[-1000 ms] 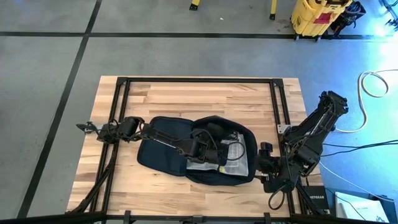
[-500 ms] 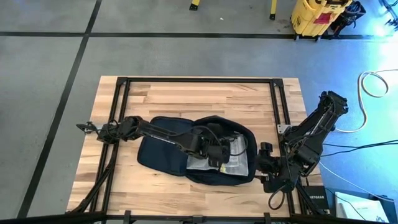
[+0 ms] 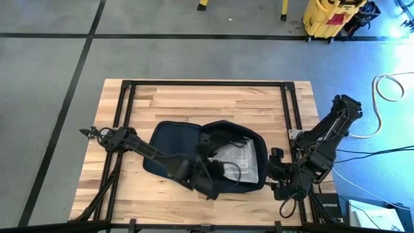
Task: Unpack backpack
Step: Close the black backpack
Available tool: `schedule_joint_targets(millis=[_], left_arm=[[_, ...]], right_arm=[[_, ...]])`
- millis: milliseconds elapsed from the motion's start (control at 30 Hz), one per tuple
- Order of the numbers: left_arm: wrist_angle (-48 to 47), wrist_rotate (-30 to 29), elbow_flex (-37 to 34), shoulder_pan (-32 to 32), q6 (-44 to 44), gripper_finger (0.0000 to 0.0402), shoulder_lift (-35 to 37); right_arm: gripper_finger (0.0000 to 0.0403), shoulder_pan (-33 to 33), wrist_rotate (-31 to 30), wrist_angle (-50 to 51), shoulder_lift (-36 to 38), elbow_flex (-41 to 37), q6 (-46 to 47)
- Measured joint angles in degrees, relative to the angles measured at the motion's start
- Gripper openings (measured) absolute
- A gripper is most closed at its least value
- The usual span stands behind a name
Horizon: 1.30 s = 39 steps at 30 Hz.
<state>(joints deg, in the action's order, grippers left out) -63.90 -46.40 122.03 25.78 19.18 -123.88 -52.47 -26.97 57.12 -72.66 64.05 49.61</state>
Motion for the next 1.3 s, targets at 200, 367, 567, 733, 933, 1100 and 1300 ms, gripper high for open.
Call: schedule_joint_targets(millis=[200, 367, 567, 733, 933, 1100, 1300], left_arm=[[-16.73, -1.22, -7.60, 4.06, 20.38, 0.0225, -0.08], [-24.71, 1.87, -15.19, 8.35, 35.18, 0.0225, 2.19], [-25.52, 5.63, -30.43, 11.41, 53.17, 0.0225, 12.41], [-25.58, 8.88, -44.13, 14.11, 68.34, 0.0225, 23.92], [-18.27, 17.08, -63.10, 14.77, 83.54, 0.0225, 38.39], [3.93, 23.50, -80.33, 11.41, 88.63, 0.0225, 48.49], [17.14, 23.06, -88.37, 4.68, 85.83, 0.0225, 51.09]], right_arm=[[0.0275, 0.00, -0.45, -0.19, -0.13, 0.00, -0.16], [0.0275, 0.00, -0.57, -0.24, -0.69, 0.00, -0.38], [0.0275, 0.00, -0.84, -0.67, -1.59, 0.00, -0.54], [0.0275, 0.00, -0.82, -0.60, -1.62, 0.00, -1.47], [0.0275, 0.67, -2.46, -2.61, -1.62, 0.00, -5.11], [0.0275, 0.90, -2.99, -3.27, -1.62, 0.00, -6.39], [0.0275, 0.87, -3.25, -3.70, -1.62, 0.00, -6.14]])
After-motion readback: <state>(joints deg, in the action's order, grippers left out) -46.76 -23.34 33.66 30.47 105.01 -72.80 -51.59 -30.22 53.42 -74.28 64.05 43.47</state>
